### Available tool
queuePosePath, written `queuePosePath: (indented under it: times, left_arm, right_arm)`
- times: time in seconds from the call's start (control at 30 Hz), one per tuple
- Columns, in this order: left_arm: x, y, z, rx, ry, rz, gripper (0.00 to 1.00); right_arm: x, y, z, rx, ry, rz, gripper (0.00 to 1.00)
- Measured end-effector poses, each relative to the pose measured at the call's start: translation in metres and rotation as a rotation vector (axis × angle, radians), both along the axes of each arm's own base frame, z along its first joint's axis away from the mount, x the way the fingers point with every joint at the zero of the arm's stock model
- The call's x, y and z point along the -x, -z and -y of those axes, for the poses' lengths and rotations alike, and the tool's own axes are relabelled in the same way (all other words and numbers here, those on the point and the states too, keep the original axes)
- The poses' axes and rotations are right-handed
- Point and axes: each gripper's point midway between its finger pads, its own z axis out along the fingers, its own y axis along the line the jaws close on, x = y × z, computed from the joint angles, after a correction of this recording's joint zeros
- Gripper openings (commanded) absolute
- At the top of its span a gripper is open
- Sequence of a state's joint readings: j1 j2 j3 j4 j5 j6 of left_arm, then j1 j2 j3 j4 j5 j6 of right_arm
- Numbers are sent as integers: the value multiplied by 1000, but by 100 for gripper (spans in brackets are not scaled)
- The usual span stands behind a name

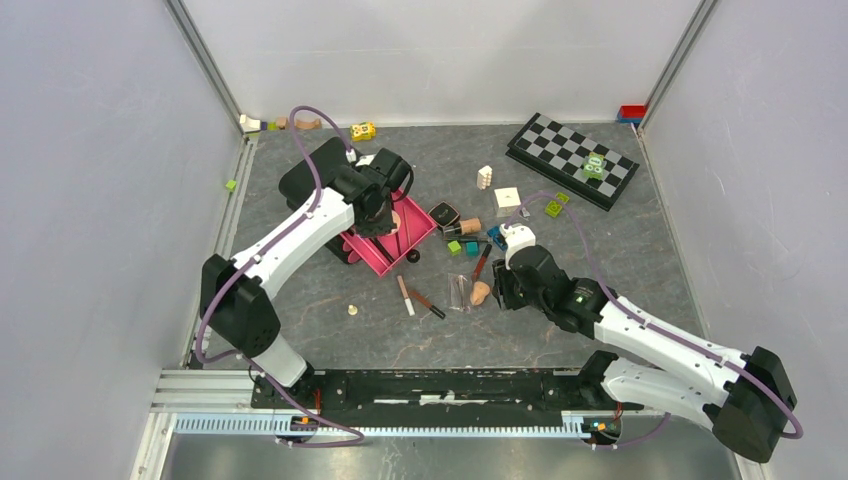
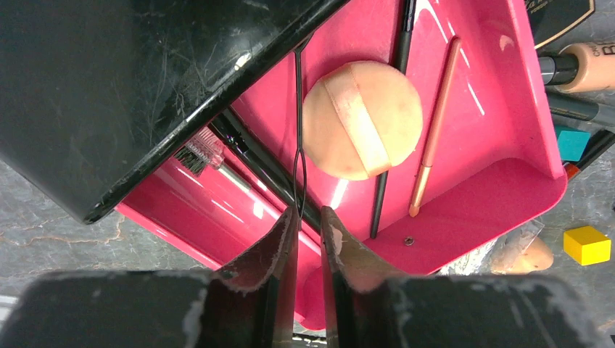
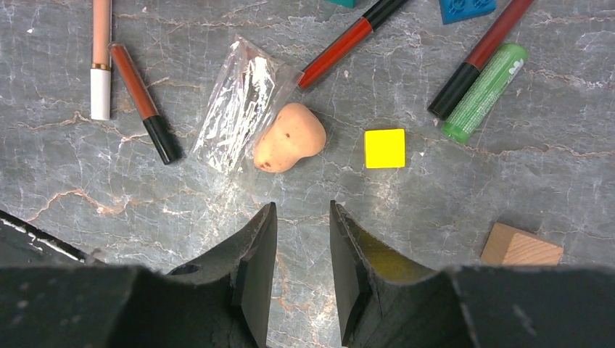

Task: Organize the makeup
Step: Place the makeup tool in the drawer, then close the drawer in the storage box.

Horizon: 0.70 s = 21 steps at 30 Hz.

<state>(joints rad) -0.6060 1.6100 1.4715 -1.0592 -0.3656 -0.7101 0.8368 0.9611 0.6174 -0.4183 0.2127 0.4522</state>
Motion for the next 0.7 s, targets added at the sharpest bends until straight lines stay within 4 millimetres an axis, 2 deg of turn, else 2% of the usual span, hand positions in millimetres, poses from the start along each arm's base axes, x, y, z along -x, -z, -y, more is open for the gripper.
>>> queuePosePath:
  times: [0.23, 0.33, 0.43, 0.5, 0.7]
  left_arm:
    - [-4, -8, 3, 13, 1, 19, 29]
    - [-9, -19, 6, 31, 2, 44, 29]
    - [-16, -39, 11, 57, 16, 90, 31]
    - [-18, -53, 13, 76, 36, 121, 37]
    - [-4, -96, 3, 114, 107, 225, 50]
  right_arm:
    - [1, 1, 2, 8, 0, -3, 39]
    - [2, 2, 3, 15, -1, -7, 39]
    - [2, 3, 5, 25, 1, -9, 39]
    - [2, 3, 6, 29, 3, -7, 39]
    - [1, 1, 11, 51, 14, -4, 39]
